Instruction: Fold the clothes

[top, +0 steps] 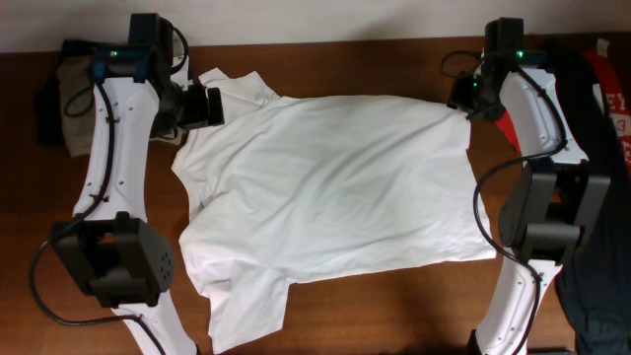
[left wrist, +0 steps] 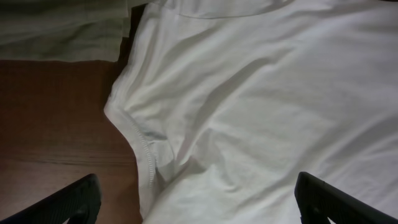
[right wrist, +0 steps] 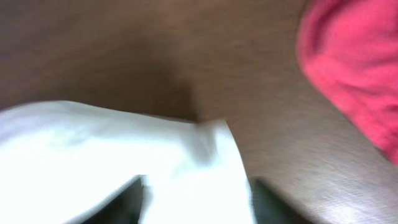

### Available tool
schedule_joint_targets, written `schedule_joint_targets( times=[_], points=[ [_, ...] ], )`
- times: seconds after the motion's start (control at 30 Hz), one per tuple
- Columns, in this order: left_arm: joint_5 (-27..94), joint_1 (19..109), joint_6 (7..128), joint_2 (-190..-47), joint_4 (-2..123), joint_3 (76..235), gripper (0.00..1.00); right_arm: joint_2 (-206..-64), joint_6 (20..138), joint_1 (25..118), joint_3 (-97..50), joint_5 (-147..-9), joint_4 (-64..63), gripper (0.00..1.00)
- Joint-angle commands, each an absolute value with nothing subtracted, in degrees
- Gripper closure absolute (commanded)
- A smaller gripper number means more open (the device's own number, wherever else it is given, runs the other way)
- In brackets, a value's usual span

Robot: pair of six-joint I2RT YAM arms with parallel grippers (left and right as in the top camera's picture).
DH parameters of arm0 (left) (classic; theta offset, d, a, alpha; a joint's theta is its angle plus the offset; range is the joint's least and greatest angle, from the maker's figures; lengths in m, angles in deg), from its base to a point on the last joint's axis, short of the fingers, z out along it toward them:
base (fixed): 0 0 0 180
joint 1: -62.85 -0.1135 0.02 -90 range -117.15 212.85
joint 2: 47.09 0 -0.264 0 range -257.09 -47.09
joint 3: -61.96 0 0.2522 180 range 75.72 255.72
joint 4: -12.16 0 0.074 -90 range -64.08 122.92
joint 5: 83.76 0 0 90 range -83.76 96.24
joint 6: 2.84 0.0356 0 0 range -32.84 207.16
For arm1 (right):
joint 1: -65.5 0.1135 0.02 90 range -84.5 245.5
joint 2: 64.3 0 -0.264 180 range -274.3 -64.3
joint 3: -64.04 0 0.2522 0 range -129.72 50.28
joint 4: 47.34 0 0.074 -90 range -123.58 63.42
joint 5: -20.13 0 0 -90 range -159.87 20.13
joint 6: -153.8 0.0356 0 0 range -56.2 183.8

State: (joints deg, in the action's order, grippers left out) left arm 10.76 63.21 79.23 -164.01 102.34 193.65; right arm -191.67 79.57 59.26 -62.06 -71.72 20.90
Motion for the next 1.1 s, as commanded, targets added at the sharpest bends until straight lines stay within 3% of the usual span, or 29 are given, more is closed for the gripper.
schedule_joint_targets(
  times=[0.0, 0.2, 0.3, 0.4, 0.43, 0.47, 0.5, 0.57, 0.83, 1.07],
  points=[
    [11.0, 63.1, 79.7, -164.8, 101.8, 193.9, 0.01, -191.3, 81.9, 59.5, -62.8, -63.1, 23.8, 0.01],
    [11.0, 63.1, 79.7, -165.1, 101.8, 193.9, 0.01, -191.3, 78.6, 59.5, -64.2, -76.2, 40.6, 0.01],
    [11.2, 63.1, 79.7, -167.8, 102.1, 193.9, 0.01, -191.3, 78.8, 59.7, -64.0, -76.8, 51.4, 0.2],
    [11.5, 63.1, 79.7, -169.9, 102.7, 193.9, 0.01, -191.3, 78.5, 61.4, -59.7, -76.7, 49.8, 0.26],
    [11.4, 63.1, 79.7, -170.3, 102.5, 193.9, 0.01, -191.3, 77.6, 62.2, -55.5, -76.7, 44.5, 0.39],
    [11.4, 63.1, 79.7, -170.4, 102.4, 193.9, 0.01, -191.3, 77.6, 62.4, -53.4, -76.8, 41.1, 0.69],
    [11.5, 63.1, 79.7, -170.9, 102.3, 193.9, 0.09, -191.3, 77.6, 62.4, -51.2, -76.8, 37.6, 0.8],
    [12.2, 63.2, 79.7, -174.3, 102.3, 193.9, 0.98, -191.3, 77.7, 62.4, -50.2, -76.8, 35.8, 0.96],
    [16.5, 64.9, 79.7, -187.1, 101.6, 193.9, 0.99, -191.3, 77.7, 62.4, -45.6, -76.7, 30.3, 0.96],
    [7.8, 63.7, 78.9, -189.6, 100.3, 193.9, 0.99, -191.3, 83.0, 60.8, -37.0, -70.2, 24.9, 0.96]
  ],
)
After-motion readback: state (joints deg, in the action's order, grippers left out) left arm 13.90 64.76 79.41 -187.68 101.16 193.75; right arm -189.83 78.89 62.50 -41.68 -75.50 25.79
